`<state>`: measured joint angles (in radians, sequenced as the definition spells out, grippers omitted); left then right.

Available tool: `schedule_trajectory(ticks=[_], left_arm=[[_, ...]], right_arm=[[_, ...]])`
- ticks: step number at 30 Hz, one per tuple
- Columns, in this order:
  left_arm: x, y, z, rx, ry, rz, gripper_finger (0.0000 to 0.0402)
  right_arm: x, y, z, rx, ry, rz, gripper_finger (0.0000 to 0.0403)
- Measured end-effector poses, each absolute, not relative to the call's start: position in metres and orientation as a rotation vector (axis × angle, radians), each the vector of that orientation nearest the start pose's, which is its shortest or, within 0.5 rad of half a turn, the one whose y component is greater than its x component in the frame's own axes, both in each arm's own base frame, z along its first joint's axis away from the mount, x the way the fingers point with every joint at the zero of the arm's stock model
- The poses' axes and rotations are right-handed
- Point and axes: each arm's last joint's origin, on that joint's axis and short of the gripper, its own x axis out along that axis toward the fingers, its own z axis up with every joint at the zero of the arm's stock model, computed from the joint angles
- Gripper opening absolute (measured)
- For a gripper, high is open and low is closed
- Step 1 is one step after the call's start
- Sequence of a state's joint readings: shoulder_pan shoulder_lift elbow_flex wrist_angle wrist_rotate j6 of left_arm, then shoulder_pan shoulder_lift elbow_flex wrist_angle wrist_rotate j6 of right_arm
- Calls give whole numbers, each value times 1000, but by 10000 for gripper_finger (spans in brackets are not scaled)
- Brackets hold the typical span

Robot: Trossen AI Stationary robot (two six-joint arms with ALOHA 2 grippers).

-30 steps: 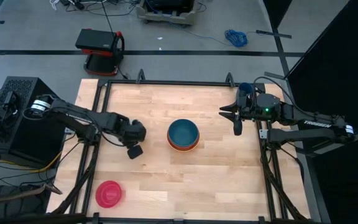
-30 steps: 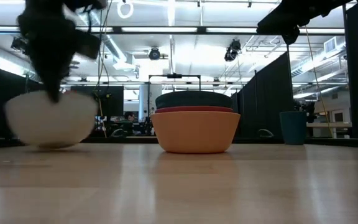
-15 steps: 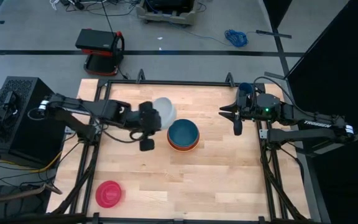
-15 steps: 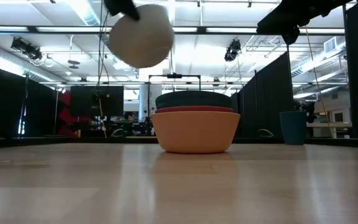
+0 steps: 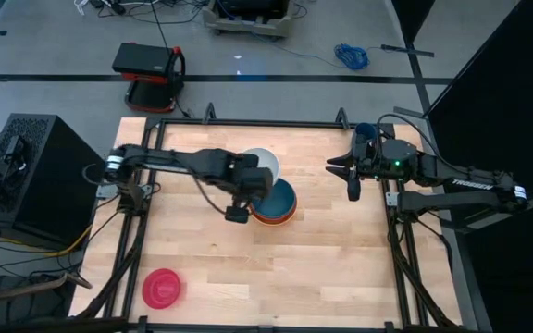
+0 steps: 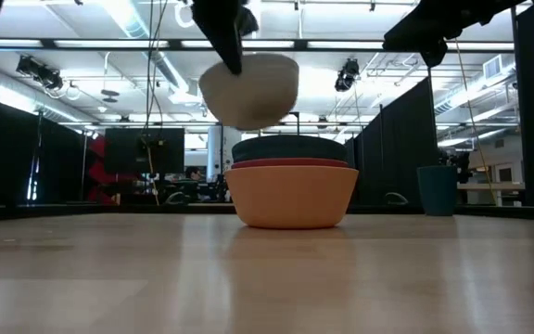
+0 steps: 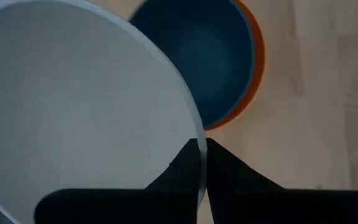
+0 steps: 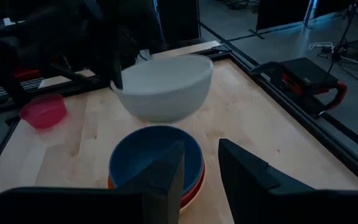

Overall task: Nest bowls inside each other
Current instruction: Stack the white bowl on top of the blue bowl

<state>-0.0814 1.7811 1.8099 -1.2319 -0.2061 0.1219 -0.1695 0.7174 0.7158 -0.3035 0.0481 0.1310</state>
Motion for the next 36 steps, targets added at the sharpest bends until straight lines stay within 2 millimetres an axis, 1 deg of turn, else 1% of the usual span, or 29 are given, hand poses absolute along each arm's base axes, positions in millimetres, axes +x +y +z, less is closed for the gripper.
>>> schedule_trajectory(ticks=[13, 15, 17, 27, 36], left_arm=[[379, -23, 323, 233, 1189, -104, 0], [381, -27, 324, 226, 1160, -132, 0], [386, -30, 320, 220, 1155, -154, 0], [400, -43, 295, 232, 1194, -187, 0], [407, -43, 283, 240, 1219, -173, 0]], right_arm=[[156, -28, 308, 150, 290, -237, 87], [156, -28, 308, 150, 290, -237, 87], [156, -28, 308, 148, 290, -237, 87], [158, -28, 306, 149, 299, -238, 87], [160, -29, 304, 153, 313, -239, 87]])
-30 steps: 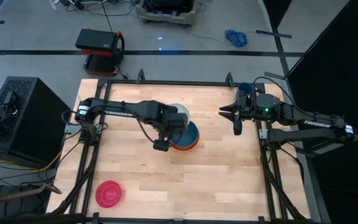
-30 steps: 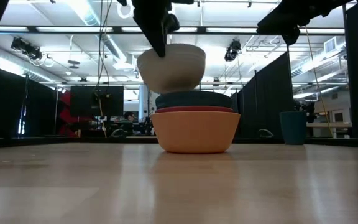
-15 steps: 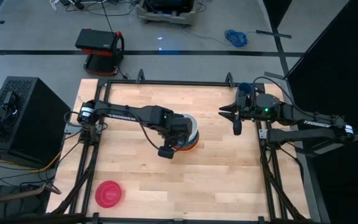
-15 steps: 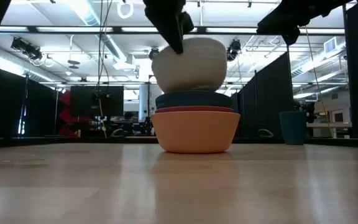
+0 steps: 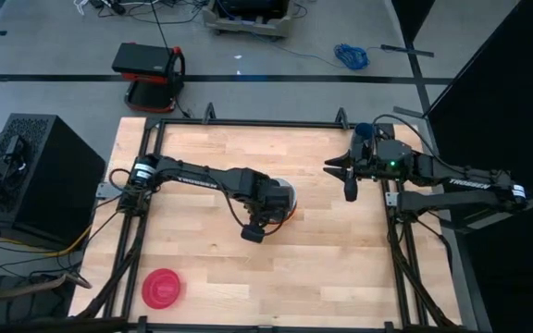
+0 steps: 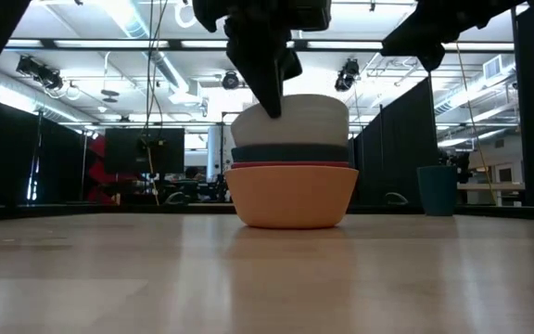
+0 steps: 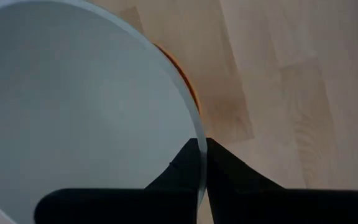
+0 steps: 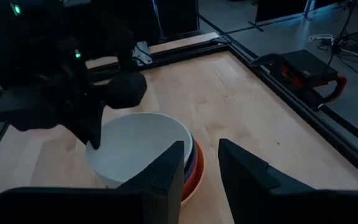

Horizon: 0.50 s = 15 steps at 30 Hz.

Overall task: Nest bowls inside each other
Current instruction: Stack the white bowl on top of the blue bowl

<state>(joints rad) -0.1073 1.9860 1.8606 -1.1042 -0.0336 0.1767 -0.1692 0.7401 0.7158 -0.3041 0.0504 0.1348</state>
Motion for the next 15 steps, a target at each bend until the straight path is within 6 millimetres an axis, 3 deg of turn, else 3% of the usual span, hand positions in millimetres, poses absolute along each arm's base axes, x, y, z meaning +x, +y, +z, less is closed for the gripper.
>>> schedule_trajectory(ticks=[15], left_arm=[[412, -41, 273, 283, 1243, -111, 0]], right_arm=[[162, -29, 303, 155, 322, -241, 87]])
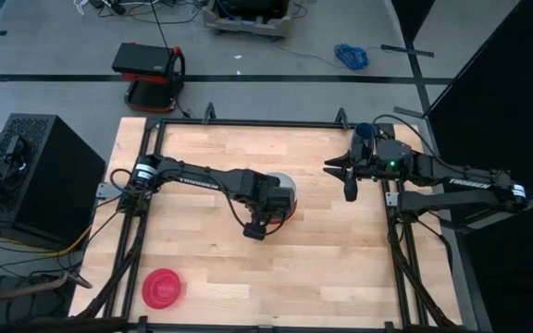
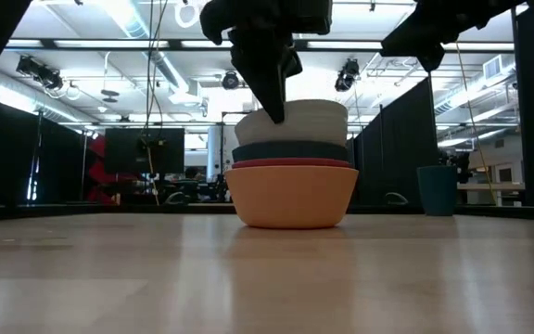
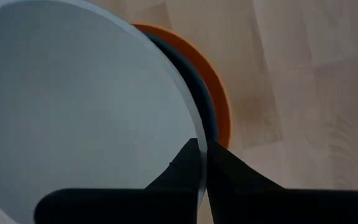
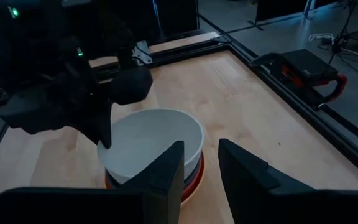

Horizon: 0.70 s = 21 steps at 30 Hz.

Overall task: Nest bowls inside each other
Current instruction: Stack the white bowl on top of the blue bowl

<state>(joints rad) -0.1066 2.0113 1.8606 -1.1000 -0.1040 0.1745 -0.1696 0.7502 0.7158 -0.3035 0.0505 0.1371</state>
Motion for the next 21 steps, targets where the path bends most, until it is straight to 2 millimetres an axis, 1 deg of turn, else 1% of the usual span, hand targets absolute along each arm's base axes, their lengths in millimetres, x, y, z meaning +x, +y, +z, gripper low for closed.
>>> schedule_trajectory(ticks=[21], left_arm=[[411, -46, 271, 321, 1263, -93, 0]], right_arm=[[162, -29, 303, 168, 320, -245, 87]])
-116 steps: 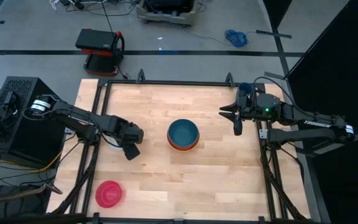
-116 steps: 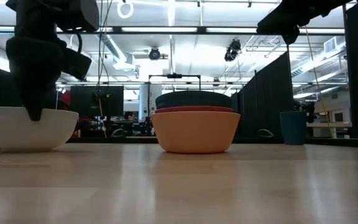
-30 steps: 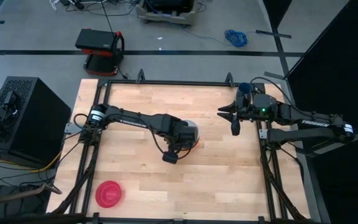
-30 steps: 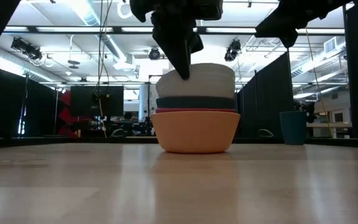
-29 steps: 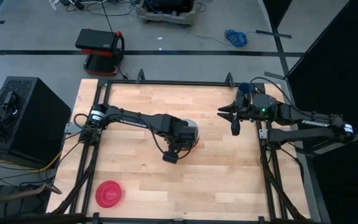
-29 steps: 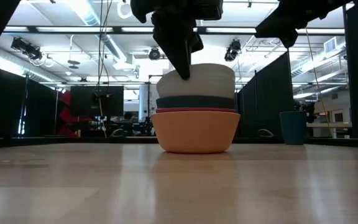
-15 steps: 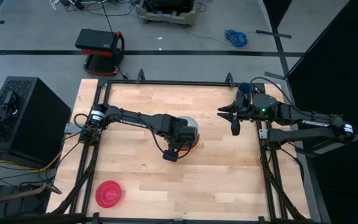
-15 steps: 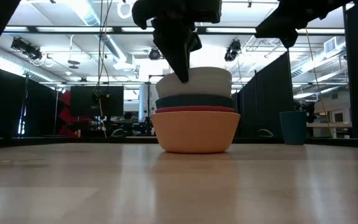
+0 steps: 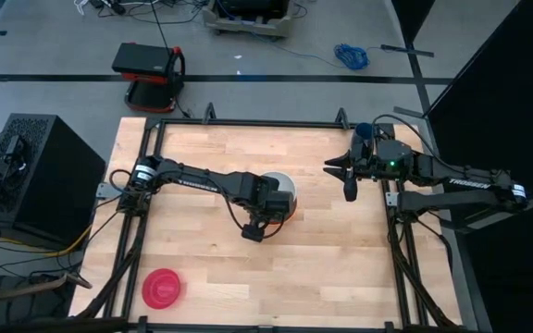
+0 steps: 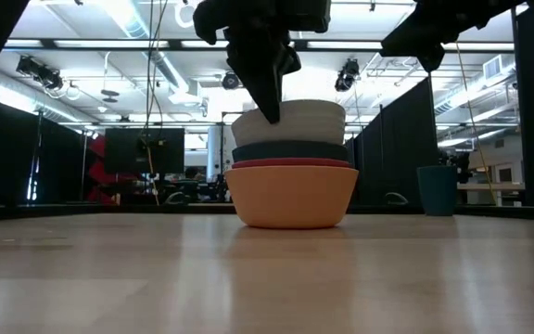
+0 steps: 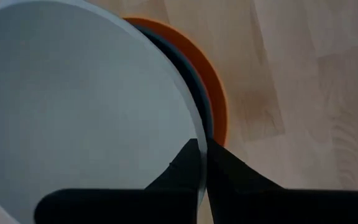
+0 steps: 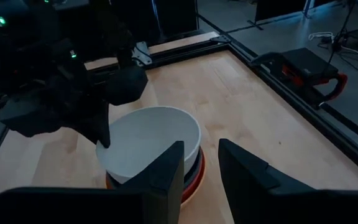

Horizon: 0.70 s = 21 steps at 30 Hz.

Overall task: Nest bowls inside each other
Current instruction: Stack the white bowl on top of the blue bowl

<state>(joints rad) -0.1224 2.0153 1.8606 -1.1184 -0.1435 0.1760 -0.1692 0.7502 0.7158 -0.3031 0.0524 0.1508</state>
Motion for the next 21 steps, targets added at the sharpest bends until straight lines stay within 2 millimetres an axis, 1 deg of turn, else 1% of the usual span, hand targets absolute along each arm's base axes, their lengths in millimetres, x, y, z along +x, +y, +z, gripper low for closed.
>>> schedule_trajectory(ticks=[9, 21], left_arm=[[414, -47, 263, 334, 1288, -96, 0], [414, -47, 261, 330, 1302, -104, 0]], right_arm=[[162, -29, 304, 173, 315, -245, 87], [163, -29, 304, 175, 311, -245, 87]])
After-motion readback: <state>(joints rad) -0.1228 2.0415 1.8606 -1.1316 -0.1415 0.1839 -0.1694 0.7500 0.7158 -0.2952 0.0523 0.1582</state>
